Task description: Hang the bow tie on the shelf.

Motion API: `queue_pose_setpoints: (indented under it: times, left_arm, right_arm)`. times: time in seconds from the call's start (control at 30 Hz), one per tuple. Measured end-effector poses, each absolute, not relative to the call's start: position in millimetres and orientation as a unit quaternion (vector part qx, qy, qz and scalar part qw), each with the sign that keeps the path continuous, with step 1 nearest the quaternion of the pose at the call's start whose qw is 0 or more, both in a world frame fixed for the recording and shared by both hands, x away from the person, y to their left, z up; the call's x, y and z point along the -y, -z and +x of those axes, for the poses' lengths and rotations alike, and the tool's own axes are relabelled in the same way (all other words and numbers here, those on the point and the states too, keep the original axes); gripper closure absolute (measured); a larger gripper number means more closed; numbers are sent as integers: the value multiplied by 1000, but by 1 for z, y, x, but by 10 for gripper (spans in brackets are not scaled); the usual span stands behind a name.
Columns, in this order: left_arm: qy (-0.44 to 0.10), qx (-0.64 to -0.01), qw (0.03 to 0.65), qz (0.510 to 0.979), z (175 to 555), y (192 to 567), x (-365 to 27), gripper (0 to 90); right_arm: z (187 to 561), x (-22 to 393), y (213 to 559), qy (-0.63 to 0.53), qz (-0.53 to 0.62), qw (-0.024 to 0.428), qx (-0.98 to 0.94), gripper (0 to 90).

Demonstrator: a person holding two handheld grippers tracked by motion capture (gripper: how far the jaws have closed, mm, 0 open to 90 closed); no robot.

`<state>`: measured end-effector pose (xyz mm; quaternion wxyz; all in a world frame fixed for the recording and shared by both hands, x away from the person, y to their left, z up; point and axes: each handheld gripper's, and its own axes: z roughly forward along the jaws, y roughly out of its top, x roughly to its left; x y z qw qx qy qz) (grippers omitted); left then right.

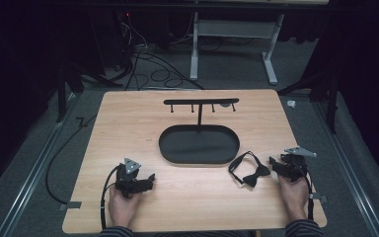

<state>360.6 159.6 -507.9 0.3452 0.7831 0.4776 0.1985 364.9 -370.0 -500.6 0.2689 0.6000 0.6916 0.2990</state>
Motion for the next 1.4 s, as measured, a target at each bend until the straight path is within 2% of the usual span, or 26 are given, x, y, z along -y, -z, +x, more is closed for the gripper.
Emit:
queue_pose_setpoints:
  times: [1.4]
  left_arm:
    - [-199,-477,345,784,361,508,-160,174]
  right_arm:
    - [366,370,500,-300,603,267,-689,500]
